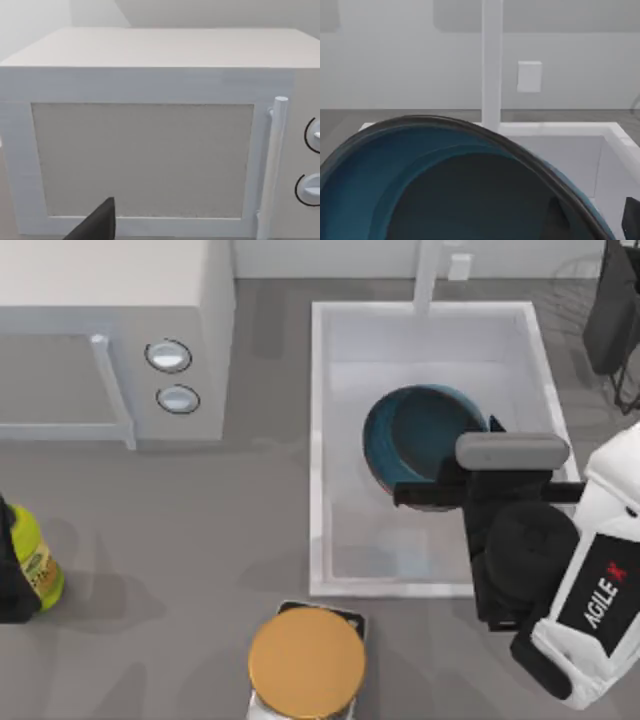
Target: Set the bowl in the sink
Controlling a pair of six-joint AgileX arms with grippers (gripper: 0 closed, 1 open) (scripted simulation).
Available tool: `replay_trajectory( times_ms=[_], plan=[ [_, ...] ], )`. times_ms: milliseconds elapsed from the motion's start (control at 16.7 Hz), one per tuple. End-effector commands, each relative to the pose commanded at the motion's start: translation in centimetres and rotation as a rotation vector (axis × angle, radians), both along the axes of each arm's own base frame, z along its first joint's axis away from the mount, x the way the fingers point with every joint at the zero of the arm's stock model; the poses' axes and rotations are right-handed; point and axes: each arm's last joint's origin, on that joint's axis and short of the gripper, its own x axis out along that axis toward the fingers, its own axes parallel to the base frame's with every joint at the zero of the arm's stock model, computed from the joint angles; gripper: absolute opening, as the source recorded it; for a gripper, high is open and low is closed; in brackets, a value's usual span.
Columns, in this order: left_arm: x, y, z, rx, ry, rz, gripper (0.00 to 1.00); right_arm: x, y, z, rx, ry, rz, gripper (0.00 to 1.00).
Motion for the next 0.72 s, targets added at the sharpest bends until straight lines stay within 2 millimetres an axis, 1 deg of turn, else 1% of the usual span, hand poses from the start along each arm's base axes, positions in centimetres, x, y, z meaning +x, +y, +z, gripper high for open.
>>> replay_trajectory(
  times_ms=[360, 420, 720],
  plan=[
    [0.00, 0.00, 0.00, 0.000, 0.000, 0.000, 1.00, 0.00, 0.00, 0.00, 0.000, 0.000, 0.000, 0.98],
    [0.00, 0.00, 0.00, 0.000, 0.000, 0.000, 1.00, 0.00, 0.00, 0.00, 0.000, 0.000, 0.000, 1.00],
    [0.00, 0.00, 0.00, 0.000, 0.000, 0.000, 1.00, 0.00, 0.00, 0.00, 0.000, 0.000, 0.000, 1.00]
  ],
)
